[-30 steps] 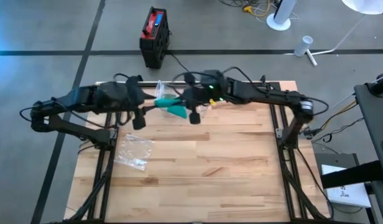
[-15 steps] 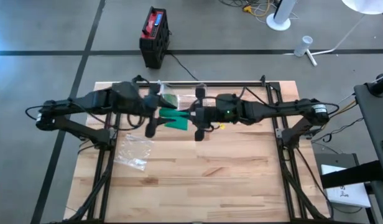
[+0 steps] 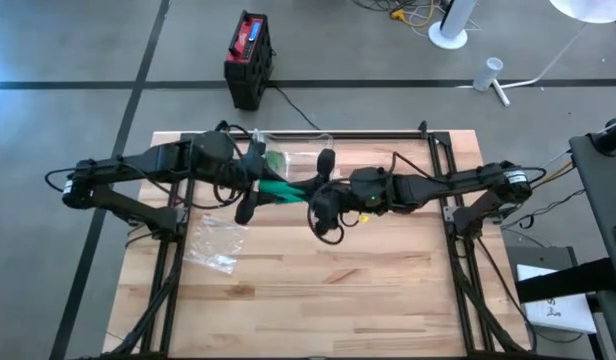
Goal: Roll bandage
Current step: Roll the blue bandage
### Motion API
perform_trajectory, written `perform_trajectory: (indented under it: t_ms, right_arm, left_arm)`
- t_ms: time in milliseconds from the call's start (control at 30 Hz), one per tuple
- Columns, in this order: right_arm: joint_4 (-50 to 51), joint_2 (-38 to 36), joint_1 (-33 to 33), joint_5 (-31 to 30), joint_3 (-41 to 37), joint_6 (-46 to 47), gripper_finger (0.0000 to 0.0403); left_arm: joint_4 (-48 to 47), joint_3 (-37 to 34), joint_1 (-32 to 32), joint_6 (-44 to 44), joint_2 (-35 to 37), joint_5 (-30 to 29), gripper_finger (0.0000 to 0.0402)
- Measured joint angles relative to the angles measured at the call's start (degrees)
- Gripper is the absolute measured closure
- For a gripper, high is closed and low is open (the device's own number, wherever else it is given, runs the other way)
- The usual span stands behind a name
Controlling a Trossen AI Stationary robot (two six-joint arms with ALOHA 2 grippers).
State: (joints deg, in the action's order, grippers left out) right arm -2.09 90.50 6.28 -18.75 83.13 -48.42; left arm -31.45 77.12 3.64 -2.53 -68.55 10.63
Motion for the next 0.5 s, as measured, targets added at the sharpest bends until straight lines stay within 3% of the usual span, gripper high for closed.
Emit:
perform_trajectory:
  t_ms: [167, 333, 500]
  right_arm:
    - [-0.1, 0.0, 0.8, -0.4, 0.0, -8.8, 0.0394]
    - [-0.3, 0.3, 0.9, 0.3, 0.0, -15.3, 0.0394]
    - [-0.1, 0.3, 1.1, 1.4, 0.0, -20.3, 0.0386]
  left_arm:
    - [0.1, 0.0, 0.0, -8.0, 0.0, 2.4, 0.0215]
    - [0.0, 0.0, 0.0, -10.9, -0.1, 7.3, 0.0205]
    - [-0.2, 0.0, 0.1, -11.8, -0.1, 8.3, 0.0194]
